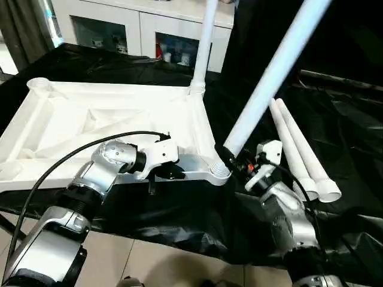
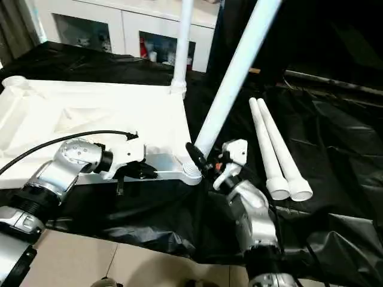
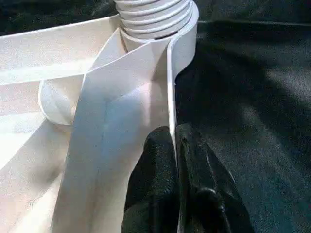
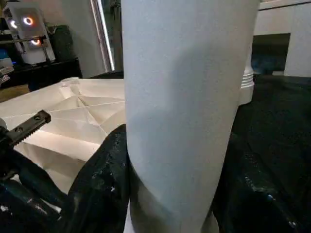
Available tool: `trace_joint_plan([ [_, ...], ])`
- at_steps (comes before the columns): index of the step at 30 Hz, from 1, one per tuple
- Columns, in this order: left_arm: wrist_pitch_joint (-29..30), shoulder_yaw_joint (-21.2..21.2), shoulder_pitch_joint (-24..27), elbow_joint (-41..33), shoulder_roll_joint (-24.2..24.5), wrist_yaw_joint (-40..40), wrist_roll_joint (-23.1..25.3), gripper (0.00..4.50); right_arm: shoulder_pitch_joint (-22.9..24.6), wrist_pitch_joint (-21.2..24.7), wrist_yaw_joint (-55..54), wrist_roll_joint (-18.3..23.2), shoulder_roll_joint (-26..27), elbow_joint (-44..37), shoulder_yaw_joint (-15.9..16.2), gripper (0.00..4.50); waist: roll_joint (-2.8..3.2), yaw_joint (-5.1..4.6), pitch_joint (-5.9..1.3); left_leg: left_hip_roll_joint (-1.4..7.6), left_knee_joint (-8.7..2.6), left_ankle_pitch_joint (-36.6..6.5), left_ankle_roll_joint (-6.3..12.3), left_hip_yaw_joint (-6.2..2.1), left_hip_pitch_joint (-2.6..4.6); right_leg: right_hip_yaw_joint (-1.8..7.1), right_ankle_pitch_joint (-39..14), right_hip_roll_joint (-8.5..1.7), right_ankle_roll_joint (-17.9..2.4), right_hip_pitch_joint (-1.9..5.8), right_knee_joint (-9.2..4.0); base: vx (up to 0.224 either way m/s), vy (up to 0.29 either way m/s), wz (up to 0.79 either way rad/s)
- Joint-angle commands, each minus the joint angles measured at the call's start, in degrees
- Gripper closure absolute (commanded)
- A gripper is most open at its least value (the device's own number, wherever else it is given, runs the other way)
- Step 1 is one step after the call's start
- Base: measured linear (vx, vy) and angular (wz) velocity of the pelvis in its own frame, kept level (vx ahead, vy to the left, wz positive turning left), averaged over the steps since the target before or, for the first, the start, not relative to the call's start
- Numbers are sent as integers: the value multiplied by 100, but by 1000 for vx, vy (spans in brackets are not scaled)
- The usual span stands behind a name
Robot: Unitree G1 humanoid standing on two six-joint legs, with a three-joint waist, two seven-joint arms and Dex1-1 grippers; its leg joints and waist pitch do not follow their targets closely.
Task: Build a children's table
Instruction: Insert table leg to table base
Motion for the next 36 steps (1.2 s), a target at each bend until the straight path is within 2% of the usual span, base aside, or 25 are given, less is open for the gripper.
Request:
trace_joint_plan([
  [1,-34,4,-51,107,30,163,95,450,158,-84,-199,-162,-101,160,-140,262,110,-58,-279,41,-456,-2845,-5,-58,106,137,-3811,-326,-263,139,-609,0,0,0],
  [2,-38,5,-54,112,33,165,96,450,173,-101,-203,-171,-102,157,-139,262,130,-51,-285,49,-464,-2851,-11,-54,119,142,-3723,-334,-292,135,-611,0,0,0],
  [8,-99,13,-122,214,85,178,120,450,426,-382,-242,-278,-144,55,-69,262,158,-45,-273,63,-491,-2949,-11,-43,130,173,-3507,-326,-418,124,-591,0,0,0],
  [11,-118,0,-149,254,88,177,141,450,438,-131,-198,-332,-261,0,12,262,152,-44,-267,52,-494,-2926,-4,-46,122,164,-3582,-321,-382,144,-597,0,0,0],
  [16,-96,-45,-116,167,71,62,110,450,277,343,355,-361,-531,-107,360,262,148,-54,-259,41,-479,-2933,7,-59,123,129,-3833,-327,-263,160,-640,0,0,0],
  [17,-109,-51,-113,171,67,43,104,450,201,442,474,-395,-597,-97,442,262,169,-57,-261,41,-476,-2952,5,-61,133,127,-3818,-324,-270,153,-644,0,0,0],
  [18,-115,-54,-112,176,66,39,102,450,176,469,510,-412,-618,-91,469,262,160,-65,-259,42,-477,-2962,3,-61,133,123,-3812,-320,-271,152,-646,0,0,0],
  [21,-171,-92,-112,211,54,-37,82,450,-110,976,755,-369,-742,-18,576,262,156,-82,-267,40,-471,-2922,9,-59,134,128,-3740,-318,-321,155,-632,0,0,0],
  [22,-171,-92,-112,211,54,-37,82,450,-110,976,755,-369,-742,-18,576,262,171,-95,-271,44,-477,-2923,0,-63,126,130,-3667,-309,-349,165,-620,0,0,0],
  [24,-187,-124,-124,217,30,-122,51,450,-416,1307,998,-255,-849,126,618,262,170,-97,-272,45,-468,-2925,1,-51,146,138,-3630,-316,-382,141,-619,0,0,0],
  [25,-188,-126,-125,218,28,-127,50,450,-433,1322,1014,-250,-857,134,622,262,174,-125,-276,40,-472,-2912,1,-65,111,124,-3610,-306,-403,181,-599,0,0,0],
  [27,-197,-152,-139,217,16,-182,47,450,-625,1429,1237,-249,-970,262,678,262,176,-111,-278,47,-464,-2867,0,-49,135,143,-3566,-316,-423,151,-602,0,0,0],
  [30,-206,-191,-151,201,12,-263,50,450,-815,1608,1556,-197,-1097,401,714,263,179,-117,-290,50,-462,-2801,8,-43,122,153,-3419,-309,-495,172,-572,0,0,0],
  [33,-184,-261,-162,168,14,-408,66,450,-971,1737,2110,-244,-1345,537,852,263,186,-86,-312,75,-473,-2631,15,-24,109,196,-2935,-302,-705,196,-495,0,0,0],
  [36,-185,-274,-162,163,11,-449,78,450,-1012,1862,2308,-214,-1419,556,861,263,170,-48,-336,85,-468,-2357,45,16,89,243,-2379,-292,-920,223,-411,0,0,0],
])
